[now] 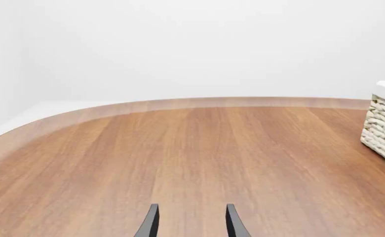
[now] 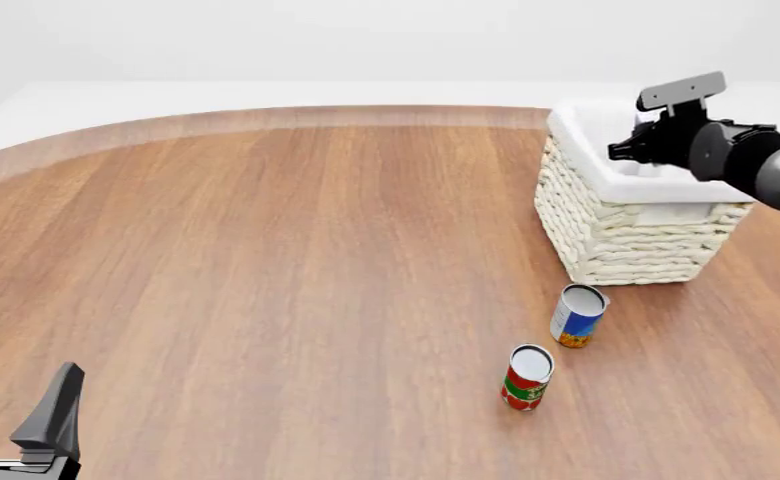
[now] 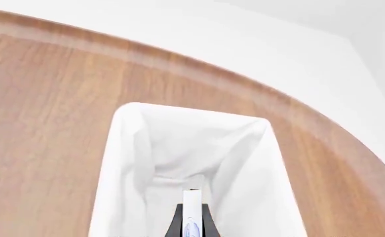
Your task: Pick up the alphabet soup and the cream cheese box, and put them in the basket.
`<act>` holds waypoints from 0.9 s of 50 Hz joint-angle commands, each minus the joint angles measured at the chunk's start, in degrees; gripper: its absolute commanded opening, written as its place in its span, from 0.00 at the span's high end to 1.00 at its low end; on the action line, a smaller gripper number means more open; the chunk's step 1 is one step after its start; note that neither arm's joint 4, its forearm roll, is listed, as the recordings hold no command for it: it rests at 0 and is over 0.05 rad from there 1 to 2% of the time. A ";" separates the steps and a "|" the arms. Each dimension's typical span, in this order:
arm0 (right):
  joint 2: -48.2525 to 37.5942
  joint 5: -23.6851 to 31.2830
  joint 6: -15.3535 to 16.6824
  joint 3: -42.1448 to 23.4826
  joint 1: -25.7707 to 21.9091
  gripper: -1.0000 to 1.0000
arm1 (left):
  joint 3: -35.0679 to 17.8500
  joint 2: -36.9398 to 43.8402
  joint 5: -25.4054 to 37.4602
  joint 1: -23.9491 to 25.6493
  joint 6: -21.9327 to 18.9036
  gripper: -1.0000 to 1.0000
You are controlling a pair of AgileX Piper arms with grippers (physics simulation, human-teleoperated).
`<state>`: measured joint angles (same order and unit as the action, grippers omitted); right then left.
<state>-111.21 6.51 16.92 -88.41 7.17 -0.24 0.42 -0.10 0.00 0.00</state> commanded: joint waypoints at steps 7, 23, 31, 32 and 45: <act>0.55 -0.17 -2.45 -0.45 0.07 0.00 | 0.00 0.00 0.00 0.00 0.00 0.00; 1.21 0.03 -3.97 -3.09 -0.22 0.00 | 0.00 0.00 0.00 0.00 0.00 0.00; 1.69 0.38 -5.06 -5.75 -1.02 0.00 | 0.00 0.00 0.00 0.00 0.00 0.00; 1.67 0.51 -5.09 -6.12 -1.12 0.00 | 0.00 0.00 0.00 0.00 0.00 0.00; 2.13 0.80 -5.42 -8.86 -2.29 0.00 | 0.00 0.00 0.00 0.00 0.00 0.00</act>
<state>-109.46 7.09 11.95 -95.18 5.74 -0.24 0.42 -0.10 0.00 0.00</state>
